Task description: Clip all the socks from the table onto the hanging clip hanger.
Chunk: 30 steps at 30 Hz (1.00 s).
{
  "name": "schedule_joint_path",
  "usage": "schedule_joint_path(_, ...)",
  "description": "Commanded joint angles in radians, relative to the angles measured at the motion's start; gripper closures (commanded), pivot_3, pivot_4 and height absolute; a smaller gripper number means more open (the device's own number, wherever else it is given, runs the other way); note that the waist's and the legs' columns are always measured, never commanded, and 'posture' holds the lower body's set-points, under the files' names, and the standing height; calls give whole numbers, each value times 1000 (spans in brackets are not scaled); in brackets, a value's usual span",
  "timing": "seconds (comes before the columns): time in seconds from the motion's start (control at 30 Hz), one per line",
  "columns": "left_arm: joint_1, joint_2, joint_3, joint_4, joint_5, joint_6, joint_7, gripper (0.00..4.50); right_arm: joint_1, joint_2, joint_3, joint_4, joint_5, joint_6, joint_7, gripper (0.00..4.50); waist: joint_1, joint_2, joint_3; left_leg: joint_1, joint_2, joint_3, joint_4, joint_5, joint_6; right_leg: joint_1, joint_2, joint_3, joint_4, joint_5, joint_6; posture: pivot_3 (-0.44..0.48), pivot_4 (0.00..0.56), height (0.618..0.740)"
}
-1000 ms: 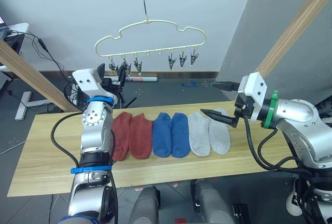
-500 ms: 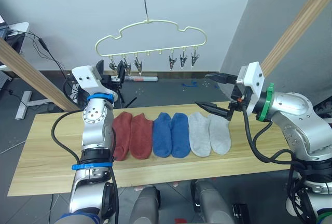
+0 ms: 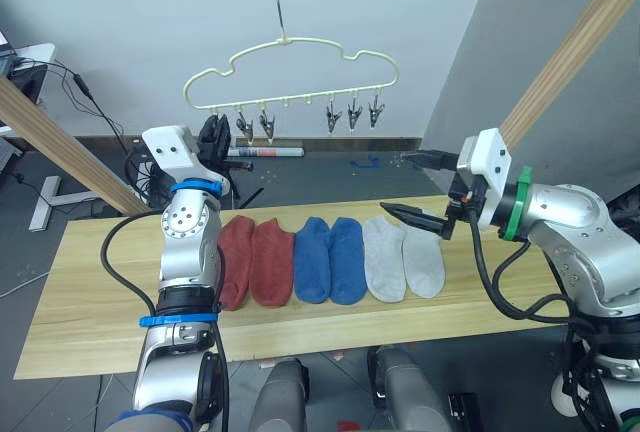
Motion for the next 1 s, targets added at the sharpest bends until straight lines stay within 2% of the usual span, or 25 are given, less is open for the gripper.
schedule_joint_path(0.03, 28, 24, 8, -88, 12, 3, 3, 4348, 70, -32, 20, -20, -98, -49, -43, 0, 1, 0, 0, 0, 0, 0, 0, 0, 0, 0, 0, 0, 0, 0, 0, -87, 283, 740)
schedule_joint_path(0.2, 45, 50, 3, -122, 13, 45, -9, 4348, 169, -13, 60, 77, -259, -91, -168, 0, 2, 0, 0, 0, 0, 0, 0, 0, 0, 0, 0, 0, 1, 0, 0, -80, 292, 740)
schedule_joint_path(0.37, 54, 64, 0, -141, 8, 84, -27, 4348, 194, 69, 106, 275, -369, -178, -264, 0, 0, 0, 1, 1, 0, 1, 2, 0, 0, 0, 1, 1, 1, 0, 0, -89, 304, 740)
schedule_joint_path(0.6, 55, 71, 1, -161, -1, 127, -56, 4348, 91, 178, 144, 599, -445, -277, -311, 0, -5, 3, 14, 0, 0, 3, 5, 0, 0, 0, 1, 2, 2, 0, 0, -84, 322, 740)
schedule_joint_path(0.73, 71, 84, 9, -201, -26, 172, -82, 4348, 0, 238, 109, 840, -458, -320, -384, 0, -5, 4, 18, 0, 0, 3, 6, 0, 0, 0, 1, 2, 2, 0, 1, -76, 325, 740)
schedule_joint_path(0.9, 92, 100, 23, -241, -35, 208, -86, 4348, -36, 255, 76, 967, -447, -279, -375, 0, -3, 6, 23, 0, 0, 2, 6, 0, 0, 1, 1, 2, 2, 1, 1, -51, 334, 740)
schedule_joint_path(1.0, 103, 114, 32, -263, -42, 233, -91, 4348, -32, 253, 84, 987, -456, -243, -347, 609, -2, 6, 23, 0, 0, 2, 6, 0, 0, 1, 1, 3, 2, 1, 2, -46, 335, 740)
